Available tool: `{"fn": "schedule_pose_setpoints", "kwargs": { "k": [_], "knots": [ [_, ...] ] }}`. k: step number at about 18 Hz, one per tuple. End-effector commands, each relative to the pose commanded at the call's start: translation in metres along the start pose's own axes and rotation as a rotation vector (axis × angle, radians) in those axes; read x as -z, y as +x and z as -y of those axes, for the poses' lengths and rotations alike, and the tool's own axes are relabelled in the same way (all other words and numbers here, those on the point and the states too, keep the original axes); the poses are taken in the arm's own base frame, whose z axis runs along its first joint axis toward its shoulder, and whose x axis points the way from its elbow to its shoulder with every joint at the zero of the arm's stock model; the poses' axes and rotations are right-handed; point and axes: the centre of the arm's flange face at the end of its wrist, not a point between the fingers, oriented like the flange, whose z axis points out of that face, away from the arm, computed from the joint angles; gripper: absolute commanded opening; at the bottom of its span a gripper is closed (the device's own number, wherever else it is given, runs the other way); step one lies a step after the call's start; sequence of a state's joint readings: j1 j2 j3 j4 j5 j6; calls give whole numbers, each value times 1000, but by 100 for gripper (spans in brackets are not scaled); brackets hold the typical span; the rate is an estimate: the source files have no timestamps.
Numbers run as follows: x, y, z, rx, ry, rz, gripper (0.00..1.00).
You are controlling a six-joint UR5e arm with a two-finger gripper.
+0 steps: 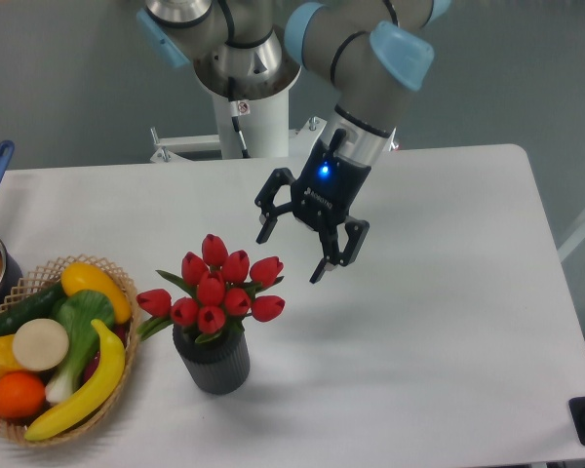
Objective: Pick up the flowers from the vase
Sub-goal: 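Move the open gripper down toward the red tulip stems in the vase, then lower the gripper around the tulip stems below the blooms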
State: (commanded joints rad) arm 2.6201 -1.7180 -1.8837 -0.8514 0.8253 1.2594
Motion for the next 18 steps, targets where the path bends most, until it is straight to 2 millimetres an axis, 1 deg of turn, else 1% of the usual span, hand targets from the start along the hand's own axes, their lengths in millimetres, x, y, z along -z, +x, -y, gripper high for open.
{"fn": "schedule_pose_setpoints", "kwargs": {
  "k": [5,6,8,10,14,16,18],
  "knots": [
    [-6,6,-1,1,-2,-14,100],
    [-10,8,2,-7,-3,-19,100],
    [-19,7,-1,-3,-6,-34,100],
    [-25,13,8,-19,1,-49,100],
    [-33,12,8,-22,2,-59,100],
    [-39,12,11,-21,34,-79,100],
    [-44,10,10,-28,43,-78,100]
  ]
}}
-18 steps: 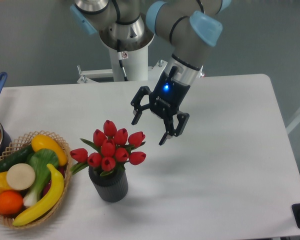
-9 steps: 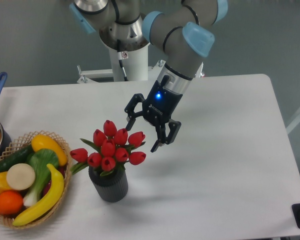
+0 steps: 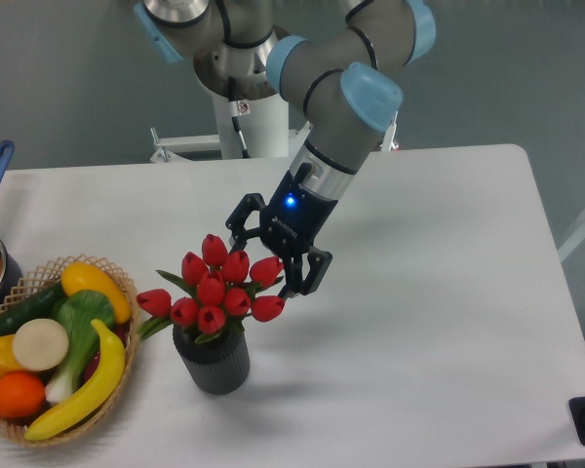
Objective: Pick up the flowers from the vase
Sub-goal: 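Lower the gripper around the tulip stems below the blooms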
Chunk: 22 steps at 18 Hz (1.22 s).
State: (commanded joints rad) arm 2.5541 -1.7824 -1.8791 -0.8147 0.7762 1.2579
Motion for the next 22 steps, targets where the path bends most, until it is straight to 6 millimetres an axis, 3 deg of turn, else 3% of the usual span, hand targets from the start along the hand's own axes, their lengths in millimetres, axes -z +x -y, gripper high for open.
{"fn": "schedule_pose_setpoints", "kwargs": {
  "k": [10,13,22],
  "knots": [
    [-10,-6,4,9,51,-27,100],
    [-18,-7,14,-12,53,-38,100],
    [-30,-8,11,-3,67,-65,100]
  ]
}}
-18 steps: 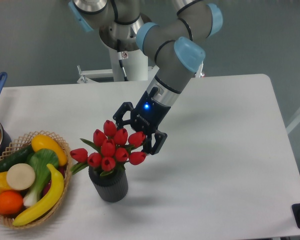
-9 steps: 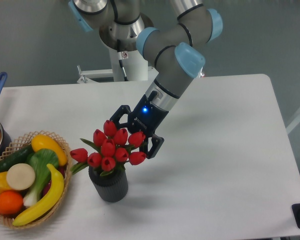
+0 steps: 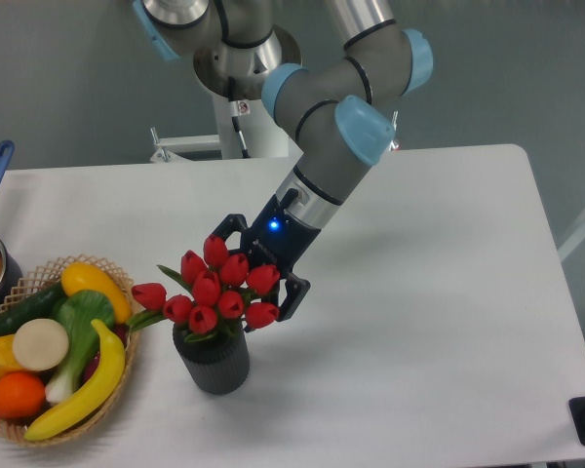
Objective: Pick up the flowers from the vase
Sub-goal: 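Lower the gripper around the tulip stems below the blooms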
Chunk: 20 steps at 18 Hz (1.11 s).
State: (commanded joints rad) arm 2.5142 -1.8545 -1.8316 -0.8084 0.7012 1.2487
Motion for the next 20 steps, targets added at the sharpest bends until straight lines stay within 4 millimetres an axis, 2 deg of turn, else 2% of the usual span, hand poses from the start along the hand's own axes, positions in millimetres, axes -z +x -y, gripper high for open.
{"fn": "schedule_pose_setpoints", "kwargs": {
  "k": [7,20],
  "knots": [
    [-6,0,1,22,64,-32,100],
    [-12,-5,-3,28,73,-40,98]
  ]
}}
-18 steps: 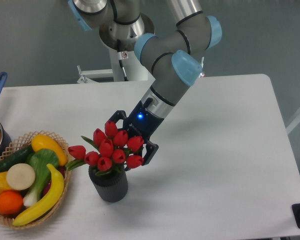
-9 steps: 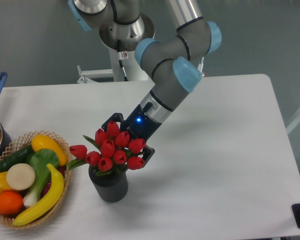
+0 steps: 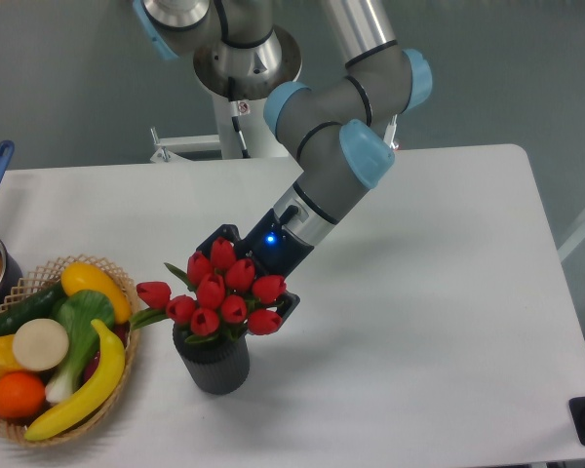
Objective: Pick up the flowers from the vase
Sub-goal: 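Lower the gripper around the tulip stems below the blooms, then close the gripper on the tulip stems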
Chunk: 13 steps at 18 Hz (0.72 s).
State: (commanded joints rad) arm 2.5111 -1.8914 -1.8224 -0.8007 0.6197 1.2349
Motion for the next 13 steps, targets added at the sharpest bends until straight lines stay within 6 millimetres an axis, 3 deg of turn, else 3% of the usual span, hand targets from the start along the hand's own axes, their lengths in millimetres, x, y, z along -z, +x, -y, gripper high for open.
{"fn": "schedule_pose_setpoints", "kwargs": {
  "k": [4,10,13],
  "knots": [
    [0,0,0,0,0,0,78],
    [1,1,1,-1,0,1,66],
    [0,3,1,-1,0,0,55]
  ]
}}
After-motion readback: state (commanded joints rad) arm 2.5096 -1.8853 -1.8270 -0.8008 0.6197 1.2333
